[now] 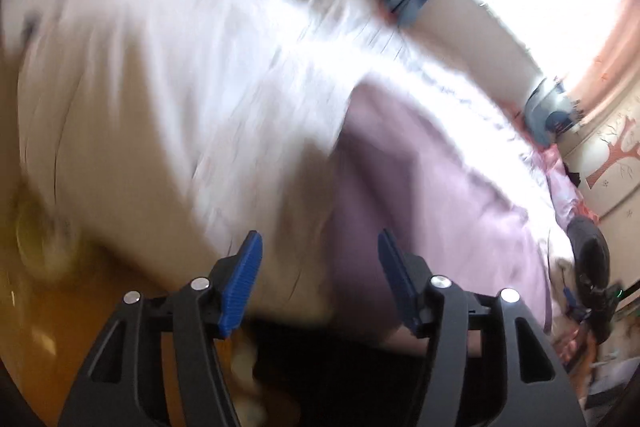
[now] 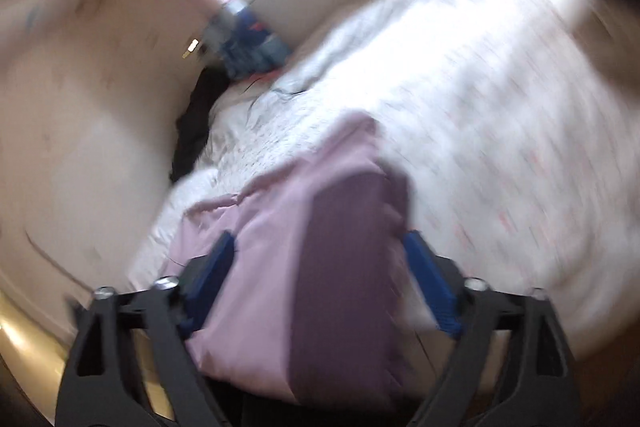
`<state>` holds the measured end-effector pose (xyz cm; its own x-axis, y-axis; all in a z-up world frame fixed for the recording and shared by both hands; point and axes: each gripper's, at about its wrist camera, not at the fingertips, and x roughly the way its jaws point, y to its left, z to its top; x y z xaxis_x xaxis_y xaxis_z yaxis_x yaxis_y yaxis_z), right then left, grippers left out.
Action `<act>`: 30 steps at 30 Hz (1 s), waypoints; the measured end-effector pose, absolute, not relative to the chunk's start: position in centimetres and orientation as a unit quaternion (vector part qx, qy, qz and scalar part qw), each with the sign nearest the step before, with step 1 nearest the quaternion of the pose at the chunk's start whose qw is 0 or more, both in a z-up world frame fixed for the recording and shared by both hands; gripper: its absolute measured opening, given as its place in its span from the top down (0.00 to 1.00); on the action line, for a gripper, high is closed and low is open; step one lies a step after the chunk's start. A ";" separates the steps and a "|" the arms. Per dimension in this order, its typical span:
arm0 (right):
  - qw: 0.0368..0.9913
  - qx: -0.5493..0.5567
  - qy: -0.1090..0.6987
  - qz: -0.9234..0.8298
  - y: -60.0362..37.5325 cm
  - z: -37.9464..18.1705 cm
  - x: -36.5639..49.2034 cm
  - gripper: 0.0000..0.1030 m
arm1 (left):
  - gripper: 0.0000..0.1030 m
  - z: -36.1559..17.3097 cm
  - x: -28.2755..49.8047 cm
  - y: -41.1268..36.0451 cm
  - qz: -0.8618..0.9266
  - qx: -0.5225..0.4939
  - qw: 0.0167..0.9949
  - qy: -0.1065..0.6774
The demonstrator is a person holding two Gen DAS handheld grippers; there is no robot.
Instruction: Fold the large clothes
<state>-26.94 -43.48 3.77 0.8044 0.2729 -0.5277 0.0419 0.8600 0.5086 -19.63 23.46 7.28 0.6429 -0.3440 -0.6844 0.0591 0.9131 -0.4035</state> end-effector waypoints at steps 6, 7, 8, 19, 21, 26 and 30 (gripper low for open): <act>0.929 0.126 0.346 0.020 -37.1 2.9 -12.3 0.08 | 0.26 9.3 -8.9 11.6 -0.201 -0.108 0.896 0.381; 0.928 0.103 0.358 -0.002 -36.9 2.0 -10.3 0.08 | 0.26 8.4 -6.4 10.3 -0.194 -0.107 0.894 0.389; 0.921 0.075 0.380 -0.033 -36.9 0.2 -8.2 0.08 | 0.26 7.0 -3.8 9.4 -0.177 -0.105 0.893 0.401; 0.891 0.116 0.438 -0.022 -39.6 -3.9 -4.4 0.07 | 0.34 -1.4 1.1 6.3 -0.093 -0.075 0.865 0.487; 0.906 0.115 0.407 -0.024 -39.3 -1.4 -4.2 0.07 | 0.34 1.4 0.0 5.1 -0.103 -0.045 0.892 0.437; 0.848 0.108 0.518 -0.028 -38.9 -9.4 1.7 0.07 | 0.30 0.1 1.9 1.5 -0.106 0.013 0.892 0.439; 0.871 0.134 0.472 -0.018 -39.7 -5.4 -0.5 0.07 | 0.28 -2.1 3.2 3.9 -0.095 -0.054 0.864 0.492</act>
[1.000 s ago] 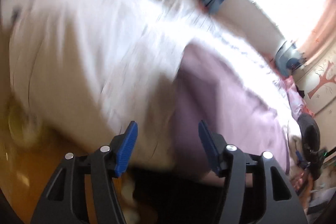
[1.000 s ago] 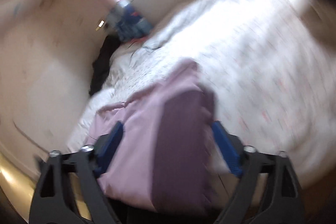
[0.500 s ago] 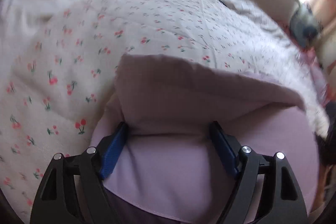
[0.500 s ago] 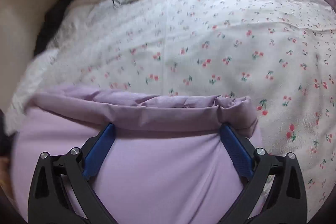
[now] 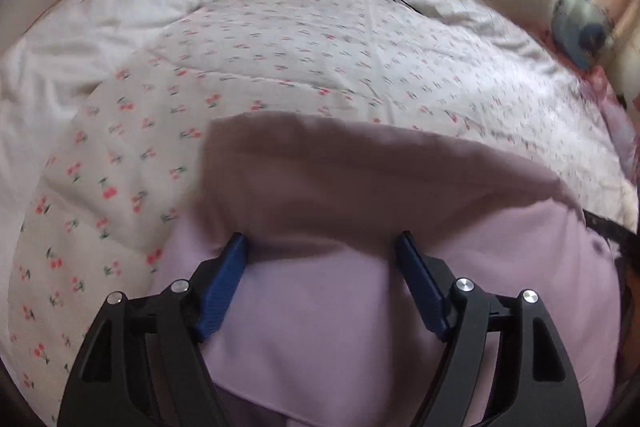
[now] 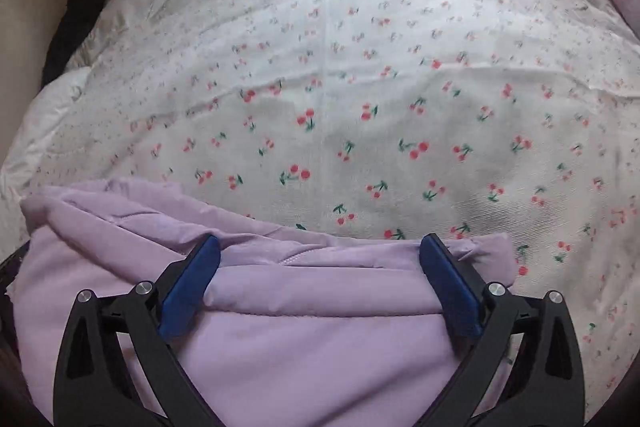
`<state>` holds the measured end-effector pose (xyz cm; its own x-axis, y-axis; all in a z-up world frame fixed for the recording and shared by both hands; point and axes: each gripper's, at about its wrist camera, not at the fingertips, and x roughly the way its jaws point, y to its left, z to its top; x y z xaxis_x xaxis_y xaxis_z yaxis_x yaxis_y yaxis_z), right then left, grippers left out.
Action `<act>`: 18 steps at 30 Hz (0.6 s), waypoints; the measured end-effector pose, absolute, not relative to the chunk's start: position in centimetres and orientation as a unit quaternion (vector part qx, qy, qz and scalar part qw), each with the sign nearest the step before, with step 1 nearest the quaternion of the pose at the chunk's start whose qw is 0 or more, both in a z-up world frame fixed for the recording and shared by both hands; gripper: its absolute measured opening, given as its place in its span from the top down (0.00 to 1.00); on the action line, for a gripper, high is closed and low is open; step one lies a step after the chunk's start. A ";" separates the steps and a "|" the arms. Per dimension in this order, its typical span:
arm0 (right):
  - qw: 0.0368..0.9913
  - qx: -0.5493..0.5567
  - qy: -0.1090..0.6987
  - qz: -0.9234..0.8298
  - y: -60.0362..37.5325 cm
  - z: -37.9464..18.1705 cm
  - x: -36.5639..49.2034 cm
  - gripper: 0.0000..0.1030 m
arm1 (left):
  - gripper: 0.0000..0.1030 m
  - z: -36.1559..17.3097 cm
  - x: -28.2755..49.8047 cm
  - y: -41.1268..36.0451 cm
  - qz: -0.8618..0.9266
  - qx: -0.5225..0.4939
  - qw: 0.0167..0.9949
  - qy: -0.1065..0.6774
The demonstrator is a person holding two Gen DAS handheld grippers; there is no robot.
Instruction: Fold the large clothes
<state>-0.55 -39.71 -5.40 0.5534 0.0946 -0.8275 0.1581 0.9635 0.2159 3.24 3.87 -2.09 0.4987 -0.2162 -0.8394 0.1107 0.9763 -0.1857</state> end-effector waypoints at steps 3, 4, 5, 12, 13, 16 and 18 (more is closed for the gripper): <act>0.900 0.105 0.424 0.012 -38.2 -0.3 -6.9 0.07 | 0.28 0.2 0.4 6.1 -0.106 -0.058 0.875 0.469; 0.907 0.102 0.408 0.019 -37.9 0.9 -9.8 0.07 | 0.28 1.1 -1.0 6.8 -0.107 -0.053 0.882 0.457; 0.911 0.104 0.399 0.020 -37.7 1.5 -11.9 0.07 | 0.28 2.2 -3.3 7.8 -0.110 -0.045 0.889 0.443; 0.891 0.108 0.441 -0.005 -37.4 -5.1 -19.6 0.07 | 0.27 1.4 -14.0 10.5 -0.094 0.005 0.886 0.454; 0.893 0.120 0.434 -0.017 -37.4 -3.8 -19.9 0.07 | 0.27 1.3 -15.1 11.0 -0.093 -0.004 0.885 0.457; 0.919 0.111 0.377 0.008 -34.6 0.7 -21.7 0.07 | 0.26 1.8 -18.4 12.9 -0.090 -0.040 0.888 0.448; 0.928 0.049 0.367 0.041 -30.3 2.3 -21.9 0.07 | 0.19 1.6 -19.6 14.4 -0.090 -0.081 0.885 0.449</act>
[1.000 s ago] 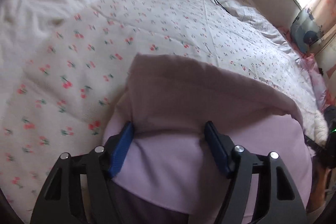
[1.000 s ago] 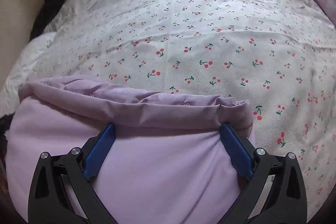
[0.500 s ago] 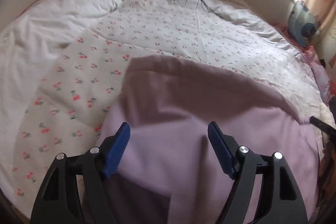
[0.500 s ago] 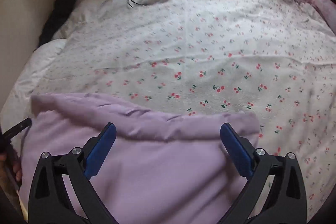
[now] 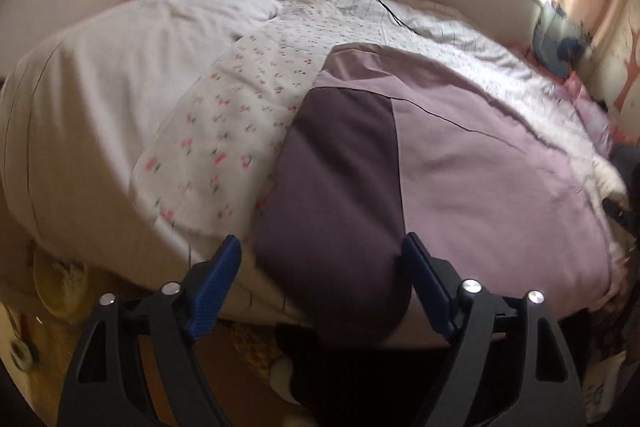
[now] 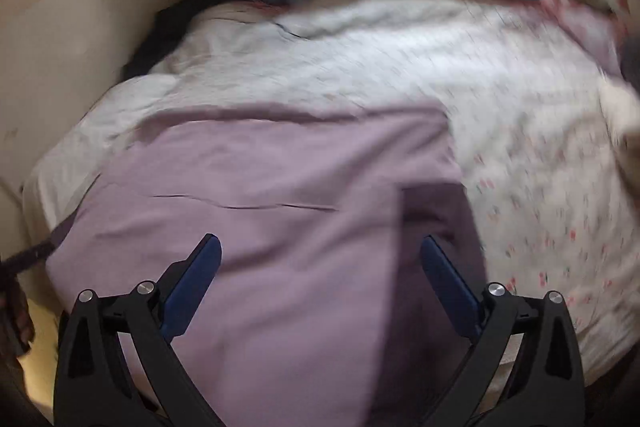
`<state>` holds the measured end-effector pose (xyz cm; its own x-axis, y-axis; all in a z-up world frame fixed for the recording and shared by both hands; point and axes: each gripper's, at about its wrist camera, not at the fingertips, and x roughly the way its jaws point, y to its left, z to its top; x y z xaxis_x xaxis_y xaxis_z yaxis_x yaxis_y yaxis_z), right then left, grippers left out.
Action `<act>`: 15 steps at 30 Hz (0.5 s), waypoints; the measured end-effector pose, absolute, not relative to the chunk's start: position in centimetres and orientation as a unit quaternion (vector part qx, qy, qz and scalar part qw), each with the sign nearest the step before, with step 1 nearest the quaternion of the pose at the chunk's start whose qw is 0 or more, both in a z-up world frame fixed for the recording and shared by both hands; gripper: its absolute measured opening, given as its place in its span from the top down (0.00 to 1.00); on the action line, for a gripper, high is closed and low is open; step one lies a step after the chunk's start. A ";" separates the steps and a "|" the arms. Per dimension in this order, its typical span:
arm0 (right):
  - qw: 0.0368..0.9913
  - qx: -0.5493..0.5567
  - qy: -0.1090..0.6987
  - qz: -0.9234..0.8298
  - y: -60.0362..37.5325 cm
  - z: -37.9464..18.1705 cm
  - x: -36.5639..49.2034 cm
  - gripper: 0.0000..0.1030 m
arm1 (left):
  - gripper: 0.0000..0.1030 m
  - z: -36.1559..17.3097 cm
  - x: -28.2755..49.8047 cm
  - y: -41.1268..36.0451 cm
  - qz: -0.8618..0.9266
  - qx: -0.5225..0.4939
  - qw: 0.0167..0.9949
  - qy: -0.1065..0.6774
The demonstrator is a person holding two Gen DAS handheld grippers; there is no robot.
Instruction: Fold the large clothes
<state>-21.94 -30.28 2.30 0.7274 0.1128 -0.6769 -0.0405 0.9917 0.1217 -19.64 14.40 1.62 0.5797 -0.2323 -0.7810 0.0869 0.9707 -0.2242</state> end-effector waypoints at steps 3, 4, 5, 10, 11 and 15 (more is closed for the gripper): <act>0.890 -0.019 0.447 0.089 -24.7 -0.8 -20.0 0.07 | 0.18 0.3 -20.9 16.8 -0.096 -0.157 0.866 0.465; 0.872 -0.035 0.481 0.087 -23.7 -2.8 -19.2 0.06 | 0.17 -0.2 -21.3 17.3 -0.102 -0.178 0.858 0.470; 0.874 -0.037 0.478 0.081 -23.6 -3.1 -19.1 0.06 | 0.17 -1.1 -21.4 18.2 -0.120 -0.225 0.839 0.480; 0.877 0.107 0.445 0.145 -25.3 0.7 -21.6 0.06 | 0.17 -4.4 -21.5 19.9 -0.162 -0.363 0.767 0.504; 0.882 0.086 0.441 0.142 -24.8 1.2 -22.3 0.06 | 0.17 -4.6 -21.3 19.6 -0.170 -0.371 0.762 0.502; 0.872 0.120 0.434 0.193 -24.2 1.5 -24.7 0.06 | 0.16 -4.9 -20.1 18.0 -0.186 -0.387 0.754 0.498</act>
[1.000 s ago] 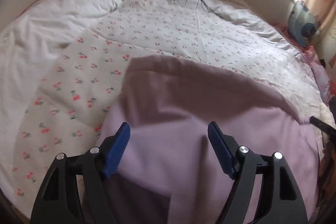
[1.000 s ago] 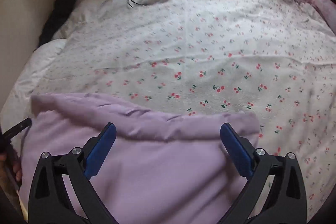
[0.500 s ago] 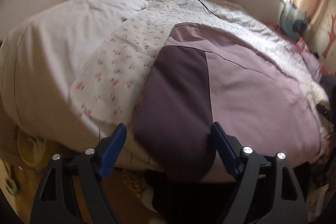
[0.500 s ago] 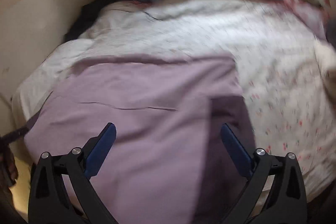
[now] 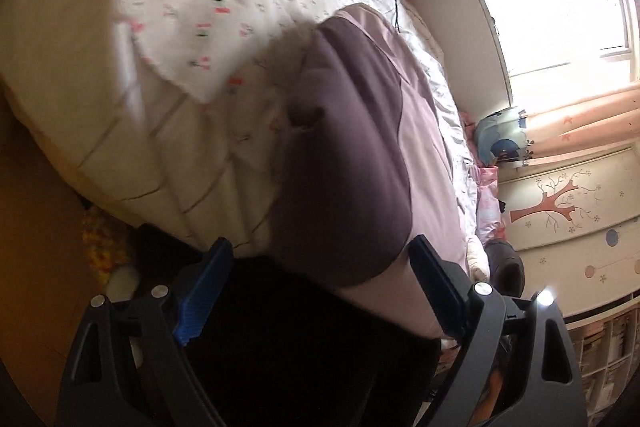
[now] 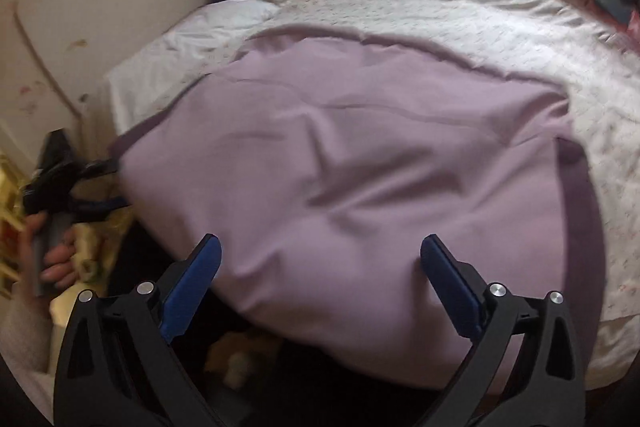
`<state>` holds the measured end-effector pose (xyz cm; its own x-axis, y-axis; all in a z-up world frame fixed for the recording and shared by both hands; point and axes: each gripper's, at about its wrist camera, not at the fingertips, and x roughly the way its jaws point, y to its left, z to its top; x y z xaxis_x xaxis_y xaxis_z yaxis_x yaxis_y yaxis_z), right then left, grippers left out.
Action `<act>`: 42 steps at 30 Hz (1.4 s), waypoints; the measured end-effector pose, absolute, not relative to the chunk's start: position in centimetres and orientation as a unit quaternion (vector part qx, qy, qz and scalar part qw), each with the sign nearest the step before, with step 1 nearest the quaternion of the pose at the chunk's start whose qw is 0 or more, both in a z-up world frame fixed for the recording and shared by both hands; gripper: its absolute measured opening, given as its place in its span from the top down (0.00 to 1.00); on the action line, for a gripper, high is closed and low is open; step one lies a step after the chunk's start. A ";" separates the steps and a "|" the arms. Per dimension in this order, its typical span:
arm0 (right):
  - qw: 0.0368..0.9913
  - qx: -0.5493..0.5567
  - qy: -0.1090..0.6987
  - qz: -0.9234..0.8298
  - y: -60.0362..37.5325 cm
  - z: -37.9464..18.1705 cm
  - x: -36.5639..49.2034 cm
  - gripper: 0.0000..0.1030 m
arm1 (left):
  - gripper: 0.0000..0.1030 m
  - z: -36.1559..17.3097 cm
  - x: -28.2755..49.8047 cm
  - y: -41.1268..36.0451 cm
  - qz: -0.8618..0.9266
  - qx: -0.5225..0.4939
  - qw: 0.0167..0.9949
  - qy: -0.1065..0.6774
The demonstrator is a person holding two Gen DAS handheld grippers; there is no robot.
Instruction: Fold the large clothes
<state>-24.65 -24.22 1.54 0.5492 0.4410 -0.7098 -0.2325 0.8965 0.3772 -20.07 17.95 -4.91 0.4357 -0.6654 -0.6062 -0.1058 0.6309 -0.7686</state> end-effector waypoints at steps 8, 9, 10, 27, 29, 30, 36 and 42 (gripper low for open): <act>0.887 0.014 0.433 0.160 -17.7 2.0 -23.0 0.06 | 0.12 -6.2 -20.0 17.4 -0.178 -0.447 0.717 0.504; 0.872 -0.010 0.462 0.161 -16.5 0.3 -21.7 0.06 | 0.11 -6.1 -19.5 17.4 -0.178 -0.453 0.719 0.497; 0.863 -0.012 0.479 0.162 -15.9 -0.9 -21.0 0.06 | 0.10 -6.1 -18.8 17.1 -0.176 -0.452 0.723 0.491; 0.901 -0.027 0.431 0.045 -18.7 -0.3 -19.2 0.06 | 0.17 -4.2 -18.1 13.5 -0.161 -0.433 0.760 0.456; 0.913 -0.036 0.405 0.021 -18.9 0.8 -19.6 0.06 | 0.20 -4.0 -18.1 13.3 -0.157 -0.421 0.770 0.453; 0.910 -0.039 0.412 0.014 -19.0 0.4 -19.6 0.06 | 0.21 -3.9 -18.2 13.2 -0.155 -0.418 0.773 0.452; 0.903 -0.044 0.427 0.024 -18.9 -0.7 -19.9 0.06 | 0.37 -2.5 -17.8 12.5 -0.156 -0.397 0.793 0.436; 0.903 -0.071 0.424 0.012 -18.9 -3.3 -20.0 0.06 | 0.47 -0.6 -18.0 11.2 -0.180 -0.368 0.818 0.404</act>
<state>-19.95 -18.86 -3.34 0.6403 -0.0389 -0.7671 -0.0811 0.9897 -0.1179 -18.05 11.17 -0.55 0.6086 -0.5920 -0.5283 -0.0029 0.6642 -0.7476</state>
